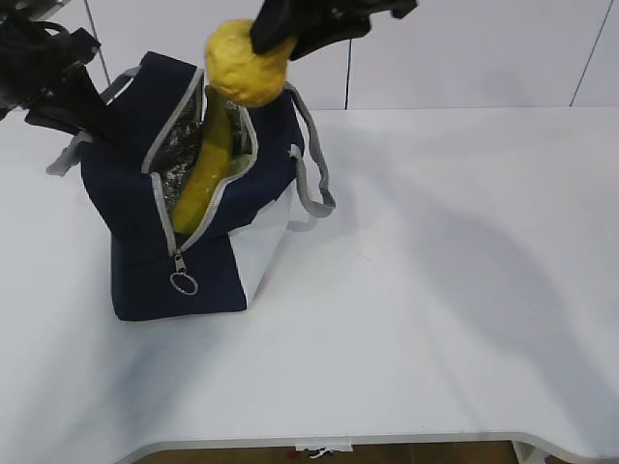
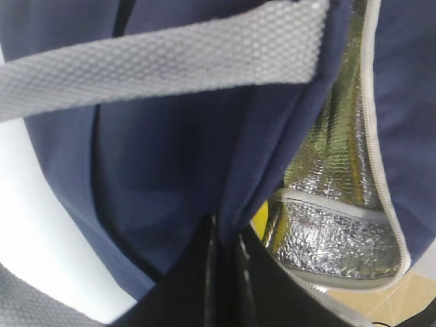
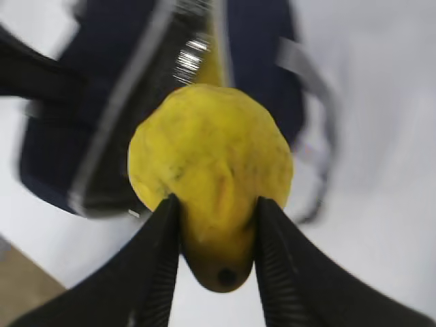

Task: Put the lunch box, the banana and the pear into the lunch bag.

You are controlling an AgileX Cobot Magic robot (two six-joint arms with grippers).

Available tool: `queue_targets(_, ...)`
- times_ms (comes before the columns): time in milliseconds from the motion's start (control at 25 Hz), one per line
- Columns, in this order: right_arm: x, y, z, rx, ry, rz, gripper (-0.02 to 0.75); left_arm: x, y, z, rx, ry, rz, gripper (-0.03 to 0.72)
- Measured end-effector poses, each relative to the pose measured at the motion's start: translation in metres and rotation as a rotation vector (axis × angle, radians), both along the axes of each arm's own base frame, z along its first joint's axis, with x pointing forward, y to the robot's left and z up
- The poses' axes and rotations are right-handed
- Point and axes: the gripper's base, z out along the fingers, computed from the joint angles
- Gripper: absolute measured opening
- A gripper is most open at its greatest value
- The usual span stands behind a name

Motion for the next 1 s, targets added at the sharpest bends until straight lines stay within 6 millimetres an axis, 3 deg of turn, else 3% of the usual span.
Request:
queue_targets(280,0.042,0.031,-0.065,0.113,0.005,0.064,0.283,0.000,0.000,0.000,-0.004,0.000,0.001,-0.007)
queue_targets(400,0.053,0.036,-0.095,0.084,0.038,0.082,0.287,0.000,0.000,0.000,-0.005,0.000,0.001,-0.007)
queue_targets(480,0.055,0.038,-0.103,0.075,0.050,0.084,0.318,0.000,0.000,0.000,-0.006,0.000,0.001,-0.007)
queue_targets(720,0.057,0.040,-0.082,0.100,0.004,0.105,0.571,0.000,0.000,0.000,-0.007,0.000,0.001,-0.007)
queue_targets(840,0.053,0.039,-0.063,0.066,-0.009,0.160,0.585,0.000,0.000,0.000,-0.007,0.000,0.001,-0.007)
queue_targets(1000,0.050,0.025,-0.052,-0.108,0.018,0.137,0.583,0.000,0.000,0.000,-0.007,0.001,0.000,-0.007)
